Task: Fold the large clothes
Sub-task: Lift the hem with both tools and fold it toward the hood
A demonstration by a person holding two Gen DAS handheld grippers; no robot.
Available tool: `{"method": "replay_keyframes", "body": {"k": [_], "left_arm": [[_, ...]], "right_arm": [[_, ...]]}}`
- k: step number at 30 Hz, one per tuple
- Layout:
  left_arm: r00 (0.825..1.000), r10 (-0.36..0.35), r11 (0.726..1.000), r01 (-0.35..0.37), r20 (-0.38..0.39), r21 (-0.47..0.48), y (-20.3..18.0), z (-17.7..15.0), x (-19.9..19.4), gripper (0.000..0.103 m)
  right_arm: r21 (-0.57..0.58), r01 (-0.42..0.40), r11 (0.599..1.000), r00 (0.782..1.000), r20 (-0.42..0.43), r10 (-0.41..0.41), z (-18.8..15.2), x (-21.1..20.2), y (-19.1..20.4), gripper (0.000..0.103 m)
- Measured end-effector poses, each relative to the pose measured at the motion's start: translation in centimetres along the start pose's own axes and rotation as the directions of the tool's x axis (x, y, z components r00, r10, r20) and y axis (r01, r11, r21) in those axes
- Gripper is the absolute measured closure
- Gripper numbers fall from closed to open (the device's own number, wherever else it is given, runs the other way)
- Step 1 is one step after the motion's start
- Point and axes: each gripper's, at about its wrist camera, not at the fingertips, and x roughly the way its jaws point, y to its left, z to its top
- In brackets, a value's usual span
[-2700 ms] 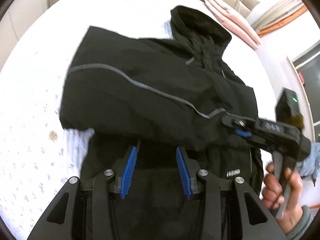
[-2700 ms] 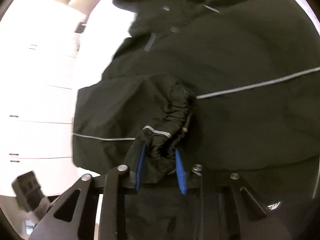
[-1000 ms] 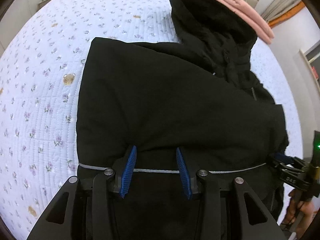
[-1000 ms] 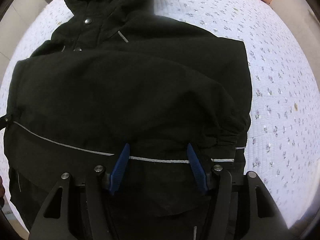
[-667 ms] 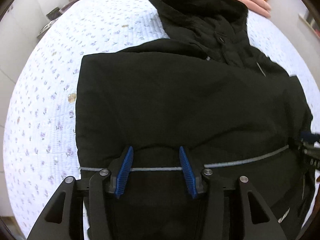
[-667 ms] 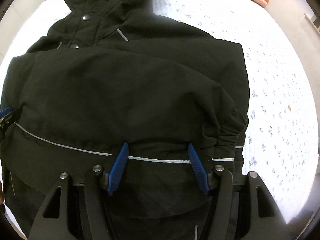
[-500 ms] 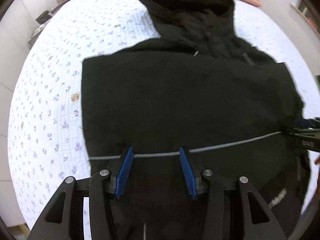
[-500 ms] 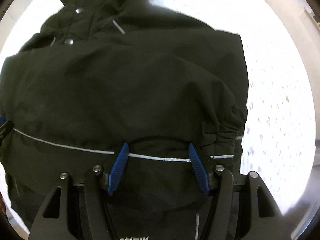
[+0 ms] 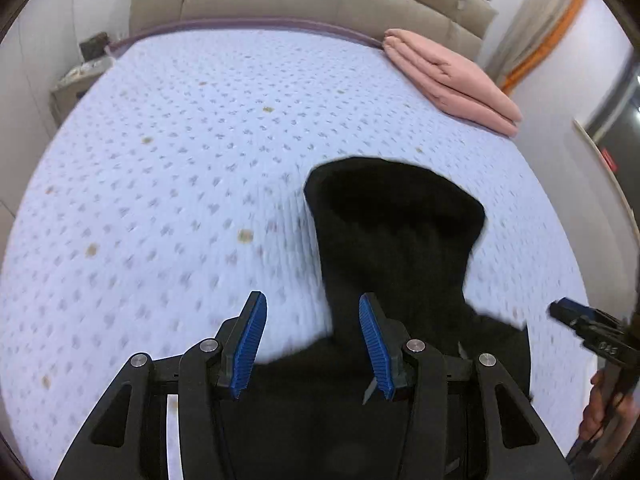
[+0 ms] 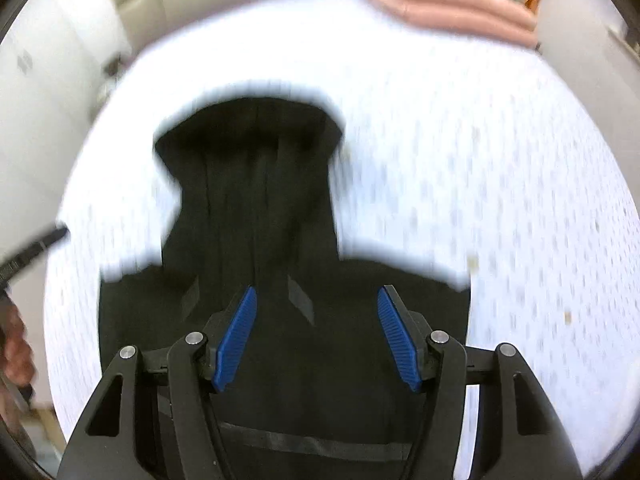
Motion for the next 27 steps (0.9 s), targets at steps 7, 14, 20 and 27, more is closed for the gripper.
{"method": "replay_keyframes", "body": {"k": [7, 14, 20, 27], "left_arm": [[0.996, -0.023, 1.0, 0.024, -0.085, 0.008, -1.3, 3.3, 9.7, 0.053], [0.996, 0.047, 0.999, -0.046, -0.078, 0.015, -1.8, 4.7, 15.4, 0.053], [0.998, -0.06, 0.983, 0.064, 0.029, -0.172, 1.7, 5.9, 14.6, 0.093], [0.977, -0.21, 0.973, 0.207, -0.022, -0.107, 3.2, 1.6, 11.0, 0.093]], "right_arm": [[0.043, -0.047, 0.998, 0.999, -0.001, 0.048, 7.8, 9.3, 0.0, 0.037], [0.025, 0.022, 0.999, 0.999, -0.025, -0.021, 7.6, 16.1, 0.6, 0.037], [0.058, 0.101, 0.993, 0.995, 0.019, -0.102, 8.1, 17.0, -1.3, 0.096], [0.065, -0.025, 0.998, 0.999, 0.03, 0.023, 4.1, 15.3, -5.0, 0.098]]}}
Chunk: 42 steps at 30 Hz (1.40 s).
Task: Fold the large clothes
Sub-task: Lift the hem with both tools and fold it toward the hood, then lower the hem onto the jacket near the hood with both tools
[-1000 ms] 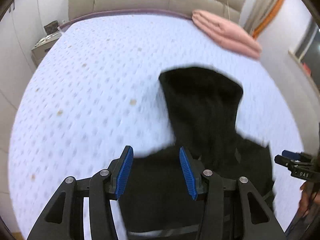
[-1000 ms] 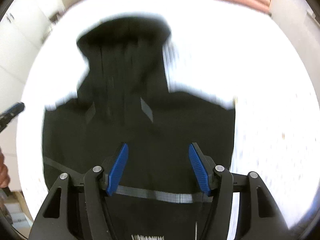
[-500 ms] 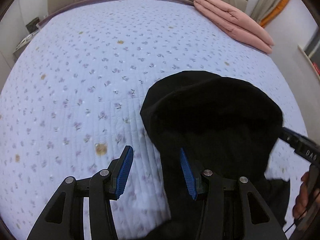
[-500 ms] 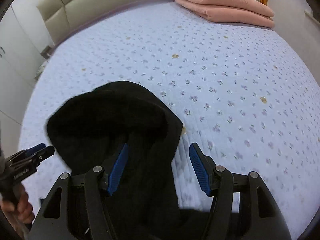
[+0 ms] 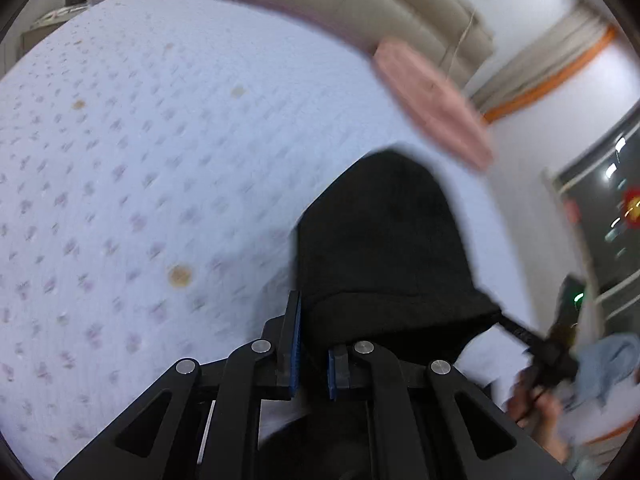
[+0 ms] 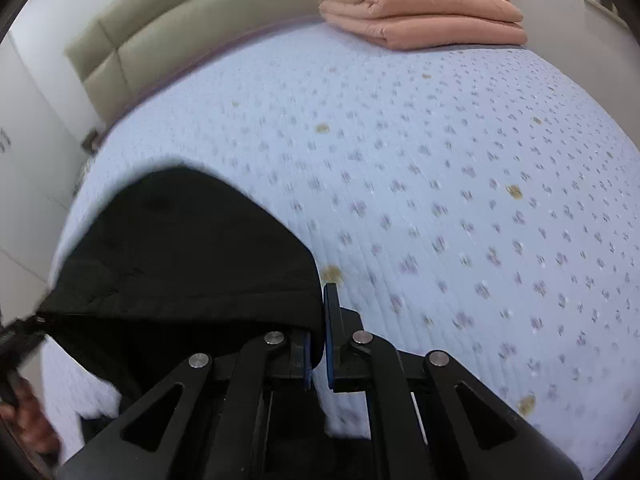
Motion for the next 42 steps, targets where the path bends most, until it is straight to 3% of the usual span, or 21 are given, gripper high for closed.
{"method": "replay_keyframes", "body": {"k": [3, 4, 8, 10, 13, 14, 15, 17, 21, 25, 29, 31, 34, 36, 38, 42], "left_arm": [[0.978, 0.08, 0.996, -0.087, -0.192, -0.03, 3.1, -1.4, 6.3, 0.093], [0.977, 0.067, 0.997, -0.073, -0.202, -0.027, 3.7, -2.0, 7.5, 0.092], [0.989, 0.006, 1.0, -0.009, -0.146, -0.021, 4.0, -2.3, 6.5, 0.089], [0.992, 0.021, 0.999, -0.017, -0.127, 0.033, 3.6, -2.6, 5.1, 0.085], [0.995, 0.03, 0.989, -0.016, -0.092, 0.147, 2.3, -3.3, 1.4, 0.082], [0.996, 0.018, 0.985, -0.003, -0.089, 0.172, 2.1, -3.6, 0.2, 0.081], [0.997, 0.007, 0.981, 0.008, -0.08, 0.192, 1.8, -4.0, -1.1, 0.081], [0.999, -0.012, 0.981, 0.018, -0.032, 0.195, 1.4, -4.4, -3.8, 0.081], [0.997, -0.058, 0.976, 0.045, 0.058, 0.211, -1.5, -3.3, -6.4, 0.081], [0.989, -0.074, 0.973, 0.044, 0.127, 0.228, -5.6, 0.5, -4.6, 0.073], [1.0, -0.013, 0.968, 0.006, 0.027, 0.251, -6.9, 1.3, 1.5, 0.072], [0.999, 0.032, 0.965, -0.021, -0.04, 0.261, -6.1, 0.2, 5.0, 0.072], [0.991, 0.013, 0.981, 0.013, -0.135, 0.195, -3.0, -2.6, 8.2, 0.072], [0.992, -0.076, 0.987, 0.088, -0.099, 0.131, -1.0, -3.7, 8.3, 0.072], [0.987, -0.132, 0.988, 0.138, -0.091, 0.072, 0.1, -3.6, 8.3, 0.072], [0.991, -0.116, 0.987, 0.124, -0.07, 0.107, -0.2, -3.9, 8.1, 0.073]], "right_arm": [[-0.044, 0.027, 0.999, 0.995, -0.094, -0.031, -2.0, 3.6, -0.1, 0.097], [-0.043, 0.025, 0.999, 0.991, -0.127, -0.03, -2.7, 5.0, -0.3, 0.097], [-0.045, 0.031, 0.998, 0.992, -0.12, -0.037, -2.8, 5.8, -0.4, 0.096], [-0.046, 0.011, 0.999, 0.99, -0.138, -0.018, -2.5, 5.2, -0.6, 0.093], [-0.053, -0.013, 0.998, 0.99, -0.142, 0.005, -2.4, 2.7, -1.4, 0.08], [-0.048, -0.029, 0.998, 0.99, -0.14, 0.022, -2.5, 1.5, -2.0, 0.066], [-0.041, -0.043, 0.998, 0.99, -0.138, 0.037, -2.8, 0.5, -2.4, 0.046], [-0.039, -0.046, 0.998, 0.995, -0.087, 0.043, -3.5, -2.7, -3.2, 0.037], [-0.043, -0.053, 0.998, 0.999, 0.002, 0.054, -2.7, -6.9, -2.2, 0.036], [-0.11, -0.068, 0.992, 0.995, 0.072, 0.076, 1.4, -7.3, 1.5, 0.036], [-0.163, -0.078, 0.984, 0.996, 0.037, 0.085, 3.9, -3.2, 5.1, 0.036], [-0.198, -0.064, 0.978, 0.998, -0.001, 0.065, 3.5, -0.5, 6.1, 0.036], [-0.26, -0.074, 0.963, 0.994, -0.095, 0.05, 1.2, 4.0, 6.6, 0.036], [-0.301, -0.064, 0.951, 0.988, -0.153, 0.018, -1.5, 7.0, 6.1, 0.037], [-0.324, -0.057, 0.944, 0.997, -0.076, 0.034, -2.9, 7.0, 5.6, 0.037], [-0.292, -0.058, 0.955, 0.996, -0.075, 0.037, -2.6, 7.1, 5.3, 0.036]]}}
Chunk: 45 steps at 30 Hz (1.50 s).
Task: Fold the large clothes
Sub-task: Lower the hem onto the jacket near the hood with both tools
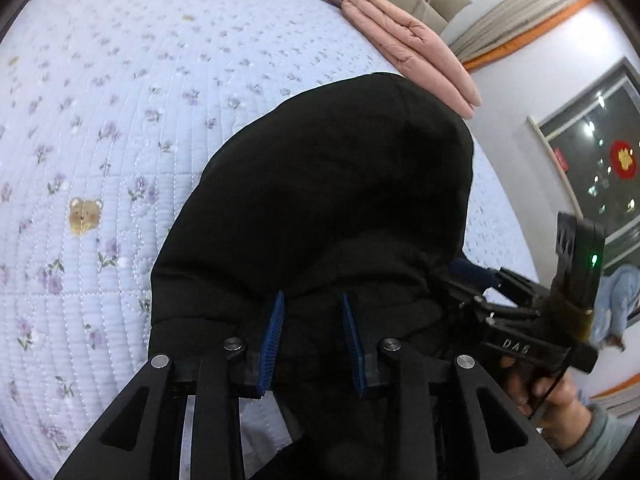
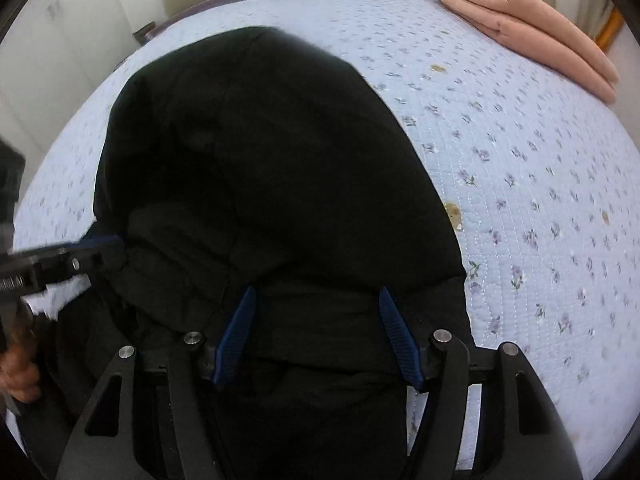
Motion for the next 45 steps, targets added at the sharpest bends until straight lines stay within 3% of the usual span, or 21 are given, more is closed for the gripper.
{"method": "replay_keyframes", "body": {"k": [2, 6, 8, 9, 11, 13, 16, 20, 23, 24, 26, 27, 28, 29, 32, 33, 35, 39, 42, 45], "left_arm": [[1.0, 0.006, 1.0, -0.006, -0.008, 0.005, -0.4, -0.1, -0.3, 0.072], [0.992, -0.032, 0.999, 0.037, -0.121, 0.036, -0.7, 2.6, -2.1, 0.072], [0.994, -0.056, 0.995, 0.063, -0.093, 0.078, -1.4, 3.8, -5.2, 0.071], [0.996, -0.053, 0.994, 0.059, -0.07, 0.095, -1.6, 4.4, -6.6, 0.068], [1.0, -0.015, 0.993, 0.018, -0.028, 0.116, -1.7, 5.5, -8.5, 0.041], [1.0, 0.025, 0.993, -0.026, 0.005, 0.113, -1.1, 6.8, -8.7, 0.038], [0.998, 0.004, 1.0, -0.002, -0.061, 0.031, 1.0, 8.1, -6.0, 0.038], [0.988, 0.01, 0.998, -0.019, -0.156, -0.057, 3.0, 8.6, -1.0, 0.038], [0.976, -0.093, 0.992, 0.075, -0.195, -0.101, 3.7, 8.1, 1.3, 0.038], [0.971, -0.12, 0.989, 0.099, -0.204, -0.112, 3.6, 7.8, 1.9, 0.038], [0.975, -0.089, 0.994, 0.075, -0.205, -0.075, 2.7, 7.1, 2.9, 0.038], [0.979, -0.069, 0.997, 0.062, -0.194, -0.046, 2.2, 6.9, 3.0, 0.038], [0.983, -0.055, 0.998, 0.052, -0.177, -0.025, 1.5, 6.7, 2.9, 0.04], [0.987, -0.039, 0.999, 0.038, -0.158, -0.009, 1.1, 6.6, 2.5, 0.056], [0.997, 0.0, 0.999, 0.004, -0.083, 0.045, -0.6, 5.8, 0.7, 0.085], [0.998, 0.003, 0.998, 0.0, -0.068, 0.055, -0.9, 5.5, -0.1, 0.086], [1.0, 0.007, 0.997, -0.005, -0.021, 0.081, -2.3, 4.6, -2.7, 0.088], [0.996, -0.001, 0.984, -0.014, 0.084, 0.179, -6.9, 1.2, -10.2, 0.091], [0.99, -0.005, 0.968, -0.031, 0.142, 0.25, -10.6, -1.8, -14.8, 0.091], [0.981, 0.017, 0.928, -0.086, 0.191, 0.363, -15.0, -6.5, -19.2, 0.091]], "right_arm": [[-0.017, -0.002, 1.0, 1.0, -0.01, 0.001, 0.0, -0.2, -0.1, 0.036], [-0.008, -0.081, 0.997, 0.995, -0.059, 0.08, 0.3, -2.7, -1.8, 0.036], [0.025, -0.151, 0.988, 0.988, -0.039, 0.152, 0.6, -5.4, -4.0, 0.036], [0.036, -0.159, 0.987, 0.987, -0.027, 0.16, 0.6, -6.2, -4.9, 0.035], [0.073, -0.162, 0.984, 0.987, 0.009, 0.162, 1.3, -7.8, -7.4, 0.029], [0.113, -0.141, 0.984, 0.99, 0.028, 0.139, 2.0, -7.8, -10.3, 0.019], [0.194, -0.167, 0.967, 0.985, -0.018, 0.174, 2.7, -5.1, -13.3, 0.018], [0.263, -0.223, 0.939, 0.956, -0.129, 0.263, 2.7, -0.2, -15.1, 0.019], [0.265, -0.301, 0.916, 0.926, -0.148, 0.347, 3.5, 1.8, -14.7, 0.02], [0.257, -0.325, 0.91, 0.916, -0.154, 0.37, 4.3, 2.2, -13.9, 0.022], [0.218, -0.351, 0.911, 0.906, -0.167, 0.389, 4.7, 3.4, -11.7, 0.027], [0.193, -0.36, 0.913, 0.901, -0.182, 0.394, 5.0, 3.4, -10.5, 0.038], [0.174, -0.355, 0.918, 0.902, -0.196, 0.386, 5.2, 3.9, -9.5, 0.038], [0.138, -0.335, 0.932, 0.913, -0.197, 0.357, 5.6, 4.0, -8.7, 0.04], [0.042, -0.298, 0.954, 0.937, -0.179, 0.301, 5.9, 2.3, -6.0, 0.07], [0.03, -0.295, 0.955, 0.941, -0.164, 0.295, 5.9, 1.6, -5.8, 0.08], [-0.002, -0.293, 0.956, 0.949, -0.122, 0.291, 5.7, -1.1, -4.8, 0.084], [-0.089, -0.268, 0.959, 0.963, -0.01, 0.268, 4.2, -8.9, -2.2, 0.086], [-0.168, -0.215, 0.962, 0.97, 0.081, 0.231, 1.1, -15.2, 0.1, 0.087], [-0.198, -0.148, 0.969, 0.971, 0.16, 0.181, -2.8, -20.6, 1.9, 0.088]]}}
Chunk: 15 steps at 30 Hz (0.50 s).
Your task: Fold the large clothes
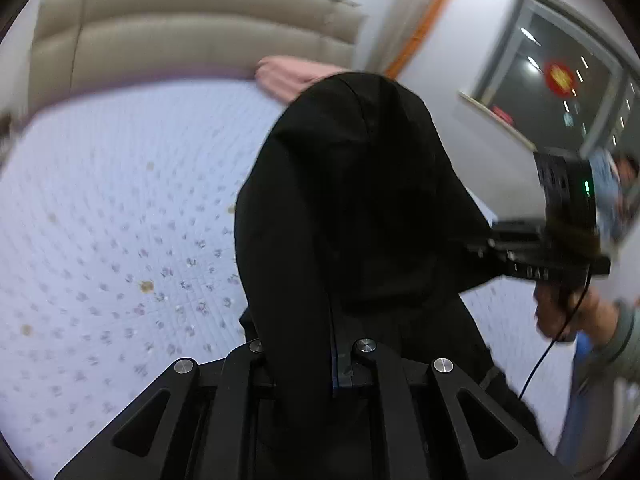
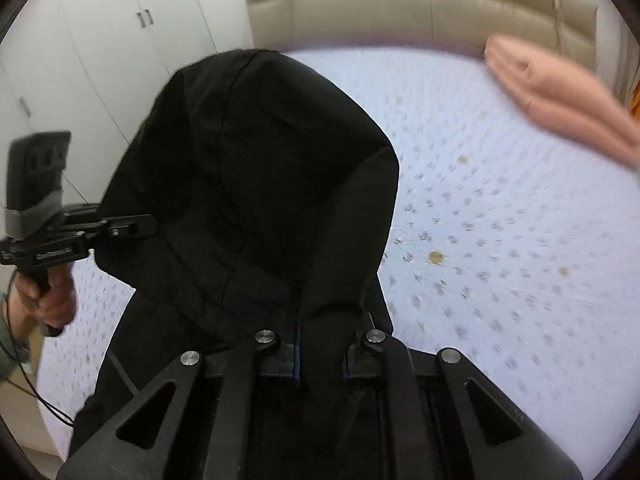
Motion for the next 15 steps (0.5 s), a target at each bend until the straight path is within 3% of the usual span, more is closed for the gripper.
{"method": "replay_keyframes", "body": {"k": [4, 7, 8, 10, 13, 15], "left_arm": [[0.999, 0.035, 0.988, -0.036, 0.005, 0.148, -6.7, -4.7, -6.3, 0.091], [0.996, 0.066, 0.98, -0.052, -0.067, 0.192, -9.6, -9.4, -8.2, 0.091], [0.989, 0.095, 0.978, -0.072, -0.114, 0.195, -10.0, -11.5, -8.0, 0.09], [0.958, 0.161, 0.977, -0.121, -0.237, 0.173, -9.2, -15.7, -6.6, 0.09], [0.898, 0.227, 0.974, -0.206, -0.376, 0.095, -6.2, -20.2, -5.3, 0.091], [0.9, 0.23, 0.972, -0.231, -0.37, 0.044, -5.0, -19.8, -6.2, 0.092]], "right_arm": [[-0.001, 0.069, 0.998, 0.993, 0.092, -0.069, -4.7, -6.8, 3.3, 0.089], [0.013, 0.09, 0.996, 0.99, 0.108, -0.091, -9.6, -10.4, 4.4, 0.088], [0.006, 0.121, 0.993, 0.99, 0.073, -0.121, -11.8, -10.6, 4.8, 0.086], [0.024, 0.181, 0.983, 0.983, -0.028, -0.18, -15.6, -10.0, 4.4, 0.081], [0.122, 0.167, 0.978, 0.974, -0.177, -0.144, -19.5, -8.7, 2.7, 0.08], [0.184, 0.136, 0.974, 0.974, -0.206, -0.097, -19.8, -8.6, 2.0, 0.077]]}}
